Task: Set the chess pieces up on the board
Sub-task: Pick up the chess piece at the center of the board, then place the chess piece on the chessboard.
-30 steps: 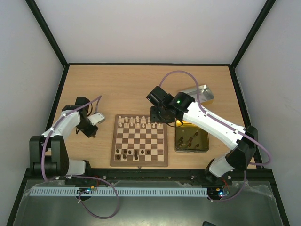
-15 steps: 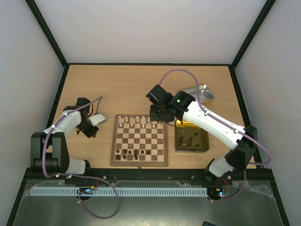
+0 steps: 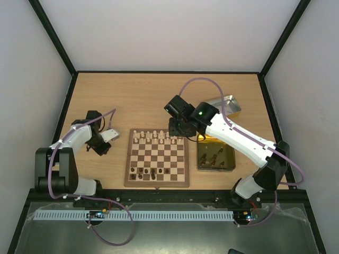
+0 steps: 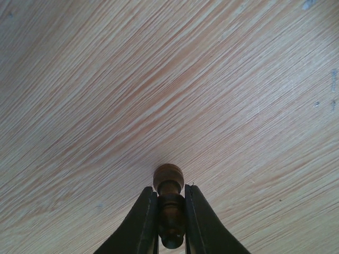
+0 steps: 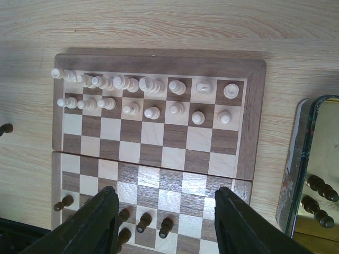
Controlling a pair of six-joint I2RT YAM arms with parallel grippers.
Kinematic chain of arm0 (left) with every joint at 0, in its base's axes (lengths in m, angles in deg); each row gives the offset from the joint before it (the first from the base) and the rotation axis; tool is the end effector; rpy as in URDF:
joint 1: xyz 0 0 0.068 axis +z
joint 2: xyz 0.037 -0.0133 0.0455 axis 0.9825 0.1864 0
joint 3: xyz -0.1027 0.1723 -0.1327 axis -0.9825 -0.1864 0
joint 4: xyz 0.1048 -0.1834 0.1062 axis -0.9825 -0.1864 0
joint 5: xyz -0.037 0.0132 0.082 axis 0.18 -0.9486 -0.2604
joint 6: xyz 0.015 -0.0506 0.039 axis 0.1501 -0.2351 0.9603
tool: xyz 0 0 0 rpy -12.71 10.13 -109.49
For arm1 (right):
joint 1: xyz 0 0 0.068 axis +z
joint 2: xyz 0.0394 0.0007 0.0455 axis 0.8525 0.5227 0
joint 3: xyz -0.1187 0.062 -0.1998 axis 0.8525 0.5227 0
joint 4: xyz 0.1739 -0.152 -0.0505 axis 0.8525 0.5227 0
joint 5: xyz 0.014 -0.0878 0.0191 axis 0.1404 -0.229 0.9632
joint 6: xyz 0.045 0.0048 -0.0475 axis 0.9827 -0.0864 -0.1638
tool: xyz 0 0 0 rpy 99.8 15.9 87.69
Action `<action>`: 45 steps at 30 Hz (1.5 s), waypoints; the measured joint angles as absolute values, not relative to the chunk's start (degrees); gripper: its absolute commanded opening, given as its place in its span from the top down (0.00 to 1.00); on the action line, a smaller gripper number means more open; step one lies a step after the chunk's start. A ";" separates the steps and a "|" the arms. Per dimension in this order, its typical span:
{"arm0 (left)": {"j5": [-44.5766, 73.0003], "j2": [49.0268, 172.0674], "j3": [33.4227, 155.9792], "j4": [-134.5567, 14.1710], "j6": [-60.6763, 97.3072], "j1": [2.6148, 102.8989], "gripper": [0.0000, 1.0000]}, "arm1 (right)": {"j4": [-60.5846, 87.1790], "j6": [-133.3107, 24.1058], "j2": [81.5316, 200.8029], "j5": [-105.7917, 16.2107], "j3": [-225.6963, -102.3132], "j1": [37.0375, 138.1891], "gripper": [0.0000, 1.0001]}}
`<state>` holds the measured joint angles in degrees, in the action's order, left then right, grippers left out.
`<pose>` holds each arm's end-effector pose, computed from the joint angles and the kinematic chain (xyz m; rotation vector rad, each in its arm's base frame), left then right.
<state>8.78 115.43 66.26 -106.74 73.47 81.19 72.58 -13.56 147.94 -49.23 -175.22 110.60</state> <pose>0.2116 0.0045 0.1350 1.0639 2.7811 0.0229 0.1767 0.2318 0.2903 -0.1242 2.7912 0.6060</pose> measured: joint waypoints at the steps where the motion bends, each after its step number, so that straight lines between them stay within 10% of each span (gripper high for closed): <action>1: 8.80 115.43 66.34 -106.85 73.49 81.21 0.98 | 72.58 -13.56 147.94 -49.27 -175.22 110.60 0.53; 11: 10.64 109.73 75.00 -114.85 74.01 79.53 0.98 | 72.29 -13.82 147.94 -49.86 -173.86 110.56 0.53; 23: 11.95 98.82 78.78 -123.92 64.00 49.43 0.98 | 70.17 -13.74 147.72 -49.89 -170.61 110.08 0.53; 45: 15.51 96.70 78.58 -125.58 58.74 25.67 0.98 | 68.95 -7.31 145.34 -51.61 -165.49 110.08 0.54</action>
<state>15.51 96.70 78.58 -125.58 58.74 25.67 68.95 -7.31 145.34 -51.61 -165.49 110.08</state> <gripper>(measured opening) 0.092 0.464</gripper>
